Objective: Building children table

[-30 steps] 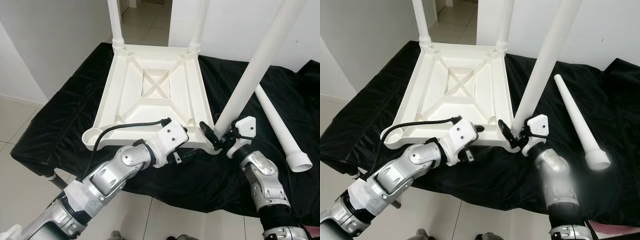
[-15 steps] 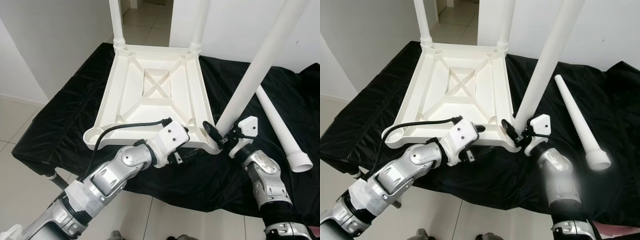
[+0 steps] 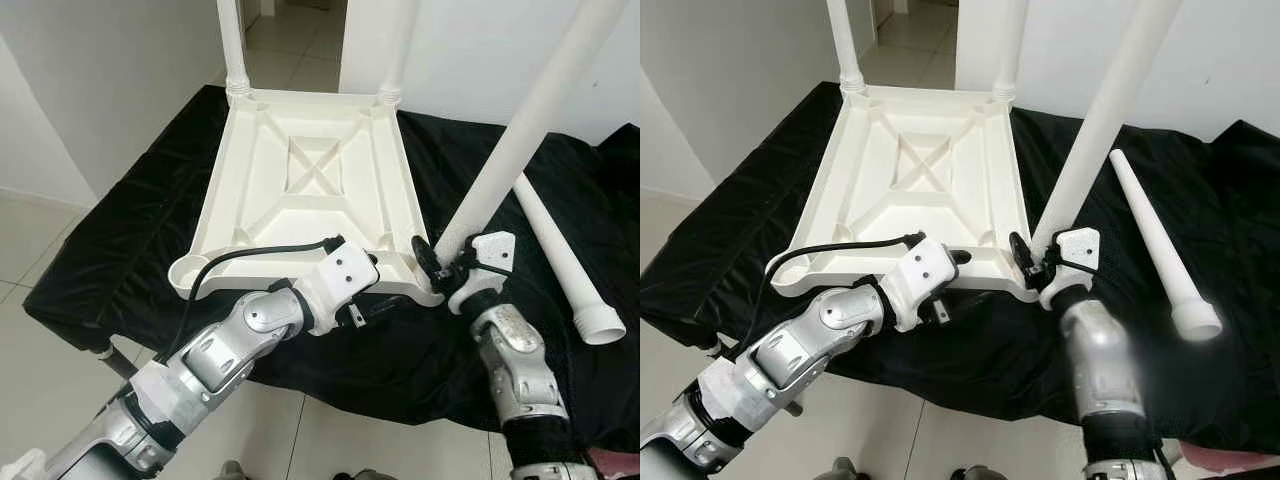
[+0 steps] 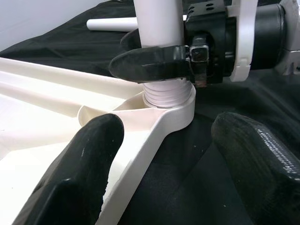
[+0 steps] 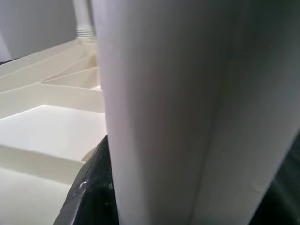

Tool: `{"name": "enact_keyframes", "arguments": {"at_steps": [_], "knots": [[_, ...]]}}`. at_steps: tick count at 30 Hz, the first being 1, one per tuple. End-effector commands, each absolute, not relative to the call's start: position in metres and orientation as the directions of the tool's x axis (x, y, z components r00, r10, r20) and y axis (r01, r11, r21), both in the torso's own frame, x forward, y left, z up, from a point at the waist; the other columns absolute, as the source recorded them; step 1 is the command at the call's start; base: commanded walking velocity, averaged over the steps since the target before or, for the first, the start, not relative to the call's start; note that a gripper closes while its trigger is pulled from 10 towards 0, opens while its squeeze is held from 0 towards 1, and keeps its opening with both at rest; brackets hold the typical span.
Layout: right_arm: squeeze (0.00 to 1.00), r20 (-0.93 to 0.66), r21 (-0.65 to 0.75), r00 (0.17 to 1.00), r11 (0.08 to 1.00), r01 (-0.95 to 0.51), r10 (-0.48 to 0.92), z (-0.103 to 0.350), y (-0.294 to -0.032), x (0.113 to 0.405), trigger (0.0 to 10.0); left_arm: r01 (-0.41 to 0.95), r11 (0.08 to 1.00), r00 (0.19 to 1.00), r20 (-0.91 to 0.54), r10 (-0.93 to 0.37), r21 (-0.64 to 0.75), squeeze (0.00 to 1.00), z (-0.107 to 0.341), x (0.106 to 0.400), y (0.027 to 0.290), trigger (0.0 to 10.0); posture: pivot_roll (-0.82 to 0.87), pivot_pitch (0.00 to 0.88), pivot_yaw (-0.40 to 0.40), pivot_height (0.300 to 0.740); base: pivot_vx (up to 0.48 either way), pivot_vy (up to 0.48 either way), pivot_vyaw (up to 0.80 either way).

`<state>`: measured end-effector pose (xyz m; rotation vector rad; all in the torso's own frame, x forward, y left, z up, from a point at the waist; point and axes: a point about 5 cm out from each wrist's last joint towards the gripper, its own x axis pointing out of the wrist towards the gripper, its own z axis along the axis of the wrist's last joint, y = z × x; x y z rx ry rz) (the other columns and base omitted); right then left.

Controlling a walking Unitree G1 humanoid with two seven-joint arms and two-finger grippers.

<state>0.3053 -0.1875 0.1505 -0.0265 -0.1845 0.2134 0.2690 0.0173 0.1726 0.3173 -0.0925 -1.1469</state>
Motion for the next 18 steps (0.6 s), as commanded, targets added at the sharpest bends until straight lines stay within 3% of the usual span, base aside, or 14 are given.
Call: {"name": "enact_keyframes", "arguments": {"at_steps": [1, 18], "knots": [[0.00, 0.121, -0.017, 0.982, 0.989, -0.145, 0.146, 0.141, -0.190, 0.303, 10.0, 0.943, 0.169, 0.220, -0.156, -0.963, 0.286, 0.00, 0.169, 0.260, 0.013, 10.0, -0.02, 0.077, -0.023, 0.740, 0.000, 0.000, 0.00], [0.00, 0.052, 0.079, 0.981, 0.980, 0.184, -0.188, 0.133, -0.161, 0.291, 10.0, 0.927, 0.206, 0.263, -0.151, -0.953, 0.313, 0.00, 0.173, 0.271, 0.019, 10.0, -0.01, 0.068, -0.032, 0.740, 0.000, 0.000, 0.00]]}}
